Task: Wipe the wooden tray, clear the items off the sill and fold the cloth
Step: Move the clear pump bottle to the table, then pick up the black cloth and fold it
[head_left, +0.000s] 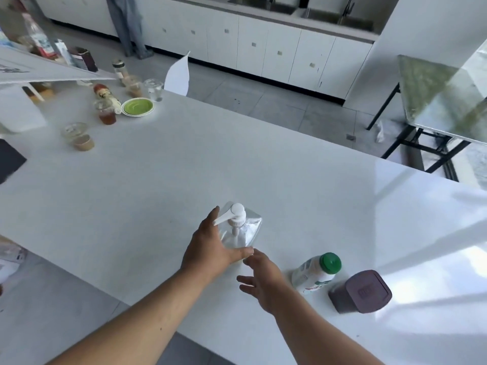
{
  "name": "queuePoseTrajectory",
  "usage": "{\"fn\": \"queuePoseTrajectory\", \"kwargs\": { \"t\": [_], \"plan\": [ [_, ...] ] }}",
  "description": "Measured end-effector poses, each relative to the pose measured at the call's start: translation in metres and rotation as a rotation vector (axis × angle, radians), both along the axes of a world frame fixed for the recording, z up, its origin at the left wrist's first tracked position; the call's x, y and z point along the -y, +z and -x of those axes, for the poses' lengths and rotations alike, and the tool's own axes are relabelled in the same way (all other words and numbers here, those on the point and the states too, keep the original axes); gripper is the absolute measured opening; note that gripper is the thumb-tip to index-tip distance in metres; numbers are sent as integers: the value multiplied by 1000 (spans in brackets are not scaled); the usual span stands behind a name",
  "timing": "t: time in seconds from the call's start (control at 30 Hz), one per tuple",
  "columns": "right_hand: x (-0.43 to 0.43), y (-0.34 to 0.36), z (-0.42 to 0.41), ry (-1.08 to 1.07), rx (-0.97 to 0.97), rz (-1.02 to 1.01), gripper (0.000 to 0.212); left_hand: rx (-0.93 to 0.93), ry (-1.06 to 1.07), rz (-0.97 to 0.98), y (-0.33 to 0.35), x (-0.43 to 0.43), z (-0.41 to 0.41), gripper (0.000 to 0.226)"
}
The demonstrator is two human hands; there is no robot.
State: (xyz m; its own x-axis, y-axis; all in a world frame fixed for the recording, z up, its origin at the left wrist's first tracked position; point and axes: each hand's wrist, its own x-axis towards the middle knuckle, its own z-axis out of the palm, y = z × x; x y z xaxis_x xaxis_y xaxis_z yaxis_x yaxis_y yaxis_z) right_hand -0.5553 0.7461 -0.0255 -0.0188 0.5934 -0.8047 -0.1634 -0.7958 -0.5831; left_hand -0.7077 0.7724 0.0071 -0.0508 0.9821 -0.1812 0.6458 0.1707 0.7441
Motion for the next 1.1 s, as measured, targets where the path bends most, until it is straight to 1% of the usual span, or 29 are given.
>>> {"fn": "queuePoseTrajectory", "kwargs": {
  "t": [0.2,0.27,0.37,0.47,0.53,0.6,0.7,0.77,0.87,0.93,1.0,1.07,1.1],
  "plan": [
    [0,-8,-10,18,-2,-24,66,-28,-105,49,5,-1,11,155],
    [2,-2,-14,56,60,-73,67,-47,-123,26,16,4,24,151],
    [11,20,-19,119,261,-243,71,-63,-108,-51,44,14,39,132],
    [26,52,-26,141,499,-457,62,-118,-123,-164,79,13,36,108],
    [36,78,-37,154,599,-598,56,-182,-179,-225,101,7,19,89],
    [47,105,-56,177,703,-712,56,-235,-262,-265,119,-1,-9,77],
    [68,144,-108,238,993,-827,63,-273,-387,-287,137,-7,-66,68],
    [93,164,-156,244,1204,-809,69,-269,-493,-309,144,-5,-115,66],
    [154,180,-234,196,1412,-650,73,-251,-685,-335,148,16,-203,62],
    [211,184,-281,108,1501,-515,74,-216,-831,-354,149,45,-266,62],
    [283,184,-321,-28,1560,-379,73,-185,-1003,-360,149,89,-331,62],
    [339,184,-342,-113,1586,-265,72,-153,-1115,-358,148,127,-373,63],
    [382,184,-352,-179,1601,-183,72,-135,-1199,-366,148,159,-400,63]
  ]
}}
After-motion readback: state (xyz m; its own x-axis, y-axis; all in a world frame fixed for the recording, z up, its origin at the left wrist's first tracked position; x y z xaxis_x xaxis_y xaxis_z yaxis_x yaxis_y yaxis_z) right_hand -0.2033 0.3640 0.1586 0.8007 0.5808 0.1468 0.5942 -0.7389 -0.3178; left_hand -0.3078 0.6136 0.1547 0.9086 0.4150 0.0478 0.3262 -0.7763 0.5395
